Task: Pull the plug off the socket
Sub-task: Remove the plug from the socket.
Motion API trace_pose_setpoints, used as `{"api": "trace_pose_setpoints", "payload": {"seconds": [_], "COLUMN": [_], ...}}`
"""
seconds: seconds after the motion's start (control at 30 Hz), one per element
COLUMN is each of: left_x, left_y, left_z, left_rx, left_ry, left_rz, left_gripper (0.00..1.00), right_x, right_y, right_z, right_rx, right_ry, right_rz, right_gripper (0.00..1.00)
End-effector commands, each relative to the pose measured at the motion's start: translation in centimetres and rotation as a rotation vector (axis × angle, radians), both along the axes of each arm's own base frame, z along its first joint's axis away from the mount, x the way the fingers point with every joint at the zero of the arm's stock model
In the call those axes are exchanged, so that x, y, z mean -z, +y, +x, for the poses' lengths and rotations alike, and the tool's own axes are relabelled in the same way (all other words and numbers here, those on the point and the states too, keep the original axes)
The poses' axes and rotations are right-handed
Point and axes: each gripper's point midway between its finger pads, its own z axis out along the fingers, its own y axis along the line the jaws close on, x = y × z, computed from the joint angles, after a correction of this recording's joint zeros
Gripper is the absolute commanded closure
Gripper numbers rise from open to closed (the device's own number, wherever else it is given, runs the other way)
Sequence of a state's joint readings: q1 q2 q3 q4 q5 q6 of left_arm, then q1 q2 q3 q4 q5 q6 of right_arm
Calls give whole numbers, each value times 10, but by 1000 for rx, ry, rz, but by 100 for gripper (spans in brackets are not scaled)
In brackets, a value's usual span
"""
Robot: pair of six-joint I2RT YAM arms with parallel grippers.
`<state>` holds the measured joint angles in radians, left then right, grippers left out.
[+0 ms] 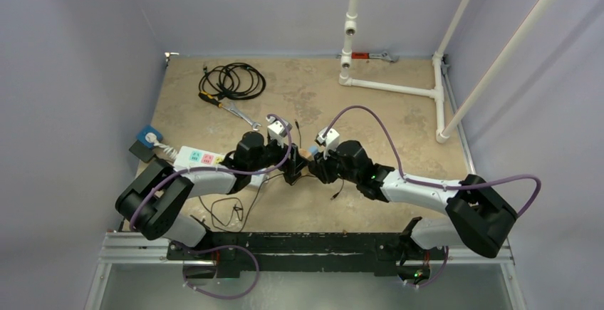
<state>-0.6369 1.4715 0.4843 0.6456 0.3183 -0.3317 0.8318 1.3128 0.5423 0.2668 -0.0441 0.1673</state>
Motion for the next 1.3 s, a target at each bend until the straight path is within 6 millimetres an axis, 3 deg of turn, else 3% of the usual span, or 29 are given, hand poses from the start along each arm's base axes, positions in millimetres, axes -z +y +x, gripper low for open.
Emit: {"api": "trace_pose_setpoints", "payload": {"seconds": [0.0, 0.13, 0.33, 0.6, 0.73, 0.97, 1.27], "left_x": [-11, -10, -6, -3, 1, 3, 11], "left_y": [-6, -5, -6, -9, -10, -12, -6], "left_z": [5, 6, 7, 6, 6, 6, 12], "left_rx": [11, 6, 7, 19, 18, 24, -10], "left_ry": [-29, -27, -19, -2, 9, 20, 18], "left_rz": [-37, -31, -17, -25, -24, -25, 23], "left_gripper": [22, 34, 35, 77, 90, 100, 100], "right_x": [-42, -42, -41, -39, -40, -37, -36], "right_y": [18, 18, 17, 8, 4, 7, 10], "right_z": [8, 8, 10, 19, 23, 24, 23], "right_rx": [-19, -18, -5, 50, 85, 117, 126], "right_ry": [-93, -92, -96, -119, -131, -136, -135], "right_rz": [136, 134, 128, 96, 90, 62, 48], "right_gripper": [100, 100, 100, 100, 100, 100, 100]}}
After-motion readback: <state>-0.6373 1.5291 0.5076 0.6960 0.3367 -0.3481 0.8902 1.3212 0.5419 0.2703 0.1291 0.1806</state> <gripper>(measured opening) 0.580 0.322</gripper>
